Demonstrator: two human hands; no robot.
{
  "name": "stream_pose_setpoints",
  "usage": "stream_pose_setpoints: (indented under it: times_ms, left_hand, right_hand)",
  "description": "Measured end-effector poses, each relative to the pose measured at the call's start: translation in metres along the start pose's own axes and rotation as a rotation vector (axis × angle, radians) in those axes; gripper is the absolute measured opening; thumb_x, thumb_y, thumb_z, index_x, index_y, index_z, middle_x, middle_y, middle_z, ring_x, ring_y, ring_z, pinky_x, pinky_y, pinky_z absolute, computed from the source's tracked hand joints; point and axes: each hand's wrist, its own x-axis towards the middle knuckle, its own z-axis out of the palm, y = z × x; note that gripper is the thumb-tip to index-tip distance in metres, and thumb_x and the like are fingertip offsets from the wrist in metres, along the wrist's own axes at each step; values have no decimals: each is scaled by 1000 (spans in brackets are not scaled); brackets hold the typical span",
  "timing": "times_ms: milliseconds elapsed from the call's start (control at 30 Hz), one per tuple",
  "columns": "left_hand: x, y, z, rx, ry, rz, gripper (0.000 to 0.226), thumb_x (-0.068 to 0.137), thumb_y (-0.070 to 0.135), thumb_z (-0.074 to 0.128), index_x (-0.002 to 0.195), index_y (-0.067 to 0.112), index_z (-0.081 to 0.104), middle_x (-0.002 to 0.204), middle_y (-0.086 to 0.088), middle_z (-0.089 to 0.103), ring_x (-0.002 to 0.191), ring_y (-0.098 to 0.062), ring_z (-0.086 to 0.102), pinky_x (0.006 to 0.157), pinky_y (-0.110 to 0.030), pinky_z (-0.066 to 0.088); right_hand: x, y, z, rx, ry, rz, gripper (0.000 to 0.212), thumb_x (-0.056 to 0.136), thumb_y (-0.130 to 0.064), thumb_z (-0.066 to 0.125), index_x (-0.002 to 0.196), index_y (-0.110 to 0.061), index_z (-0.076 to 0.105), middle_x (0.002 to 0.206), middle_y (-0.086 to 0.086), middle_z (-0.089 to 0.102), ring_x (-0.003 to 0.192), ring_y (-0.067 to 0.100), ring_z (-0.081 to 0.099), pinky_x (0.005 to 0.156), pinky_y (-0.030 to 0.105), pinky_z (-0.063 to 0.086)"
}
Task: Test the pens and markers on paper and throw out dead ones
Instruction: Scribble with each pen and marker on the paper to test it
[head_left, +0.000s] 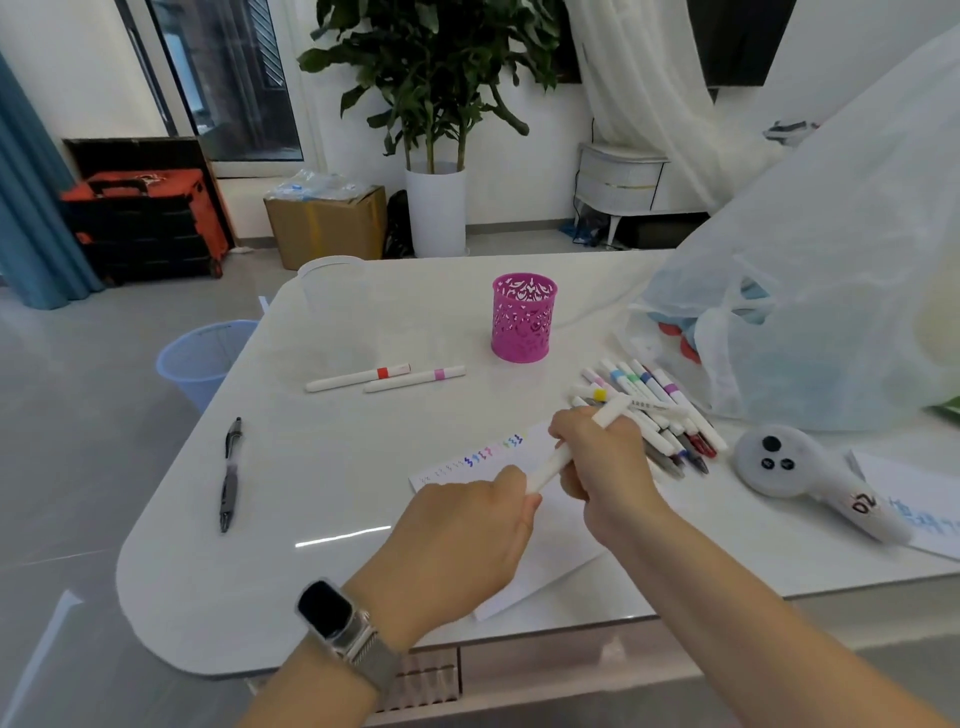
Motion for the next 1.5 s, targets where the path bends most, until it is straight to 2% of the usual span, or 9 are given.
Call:
stream_pose_setpoints:
  times_ms: [100, 200, 267, 400, 600, 700, 800, 1100, 1500]
  left_hand:
    - [2, -1, -1, -91, -4, -31, 28, 99, 42, 14, 88, 21, 29, 63, 5, 42, 56, -20, 45, 52, -31, 33]
    - [-19, -20, -4, -233, -71, -120, 26, 100, 38, 19, 82, 21, 28, 63, 4, 39, 63, -22, 44, 62, -32, 34]
    - [-35, -41, -11, -399, -82, -261, 29, 99, 39, 22, 75, 24, 31, 65, 1, 44, 63, -21, 44, 66, -36, 36]
    - [-19, -48, -8, -507, -60, -323, 35, 97, 43, 21, 75, 18, 34, 70, -3, 50, 66, -24, 48, 70, -39, 43]
    - [8, -9, 7, -495, -97, -226, 35, 97, 49, 23, 71, 26, 24, 62, 1, 42, 54, -17, 38, 52, -31, 30]
    - [7, -6, 12, -362, -174, -206, 35, 98, 47, 24, 70, 27, 21, 65, 4, 42, 53, -12, 37, 51, -26, 29]
    - [8, -6, 15, -327, -226, -207, 35, 98, 46, 27, 70, 27, 20, 67, 6, 41, 55, -10, 36, 52, -25, 29]
    - [16, -10, 17, -394, -275, -234, 34, 98, 44, 29, 70, 26, 22, 70, 5, 44, 58, -10, 39, 52, -26, 31]
    - [18, -7, 17, -381, -294, -253, 34, 98, 43, 29, 70, 26, 22, 71, 5, 43, 59, -10, 39, 52, -27, 30]
  right_hand:
    - [14, -2, 4, -8, -15, 42, 36, 79, 8, 46, 55, -14, 32, 44, -2, 25, 32, 11, 21, 41, 18, 17]
    - [54, -24, -41, 249, 267, 122, 20, 84, -2, 48, 67, -13, 43, 57, 3, 43, 46, 13, 47, 43, 20, 39]
    - [70, -38, -77, 208, 462, 17, 19, 84, -5, 50, 68, -14, 41, 60, 4, 38, 48, 14, 39, 39, 14, 30]
    - [72, -17, -69, 195, 202, -36, 28, 89, -12, 53, 62, -14, 42, 47, 1, 36, 37, 9, 30, 36, 14, 24]
    - [88, 5, -29, -39, -142, -65, 34, 95, -38, 52, 91, -8, 67, 67, 7, 70, 54, 14, 62, 47, 21, 48]
    - [94, 22, -20, -260, -124, -172, 20, 83, -27, 71, 72, -13, 63, 58, -4, 66, 51, 11, 54, 43, 19, 40]
    - [100, 34, -12, -354, -39, -285, 33, 79, -22, 72, 58, -12, 48, 44, -7, 56, 39, 5, 42, 41, 17, 33]
    - [108, 47, -8, -542, -63, -456, 31, 66, -16, 58, 62, 5, 35, 58, 19, 42, 55, 16, 35, 50, 28, 28]
    - [108, 46, -6, -635, -81, -480, 33, 72, -6, 59, 56, -12, 31, 51, 2, 29, 48, 10, 26, 43, 20, 21]
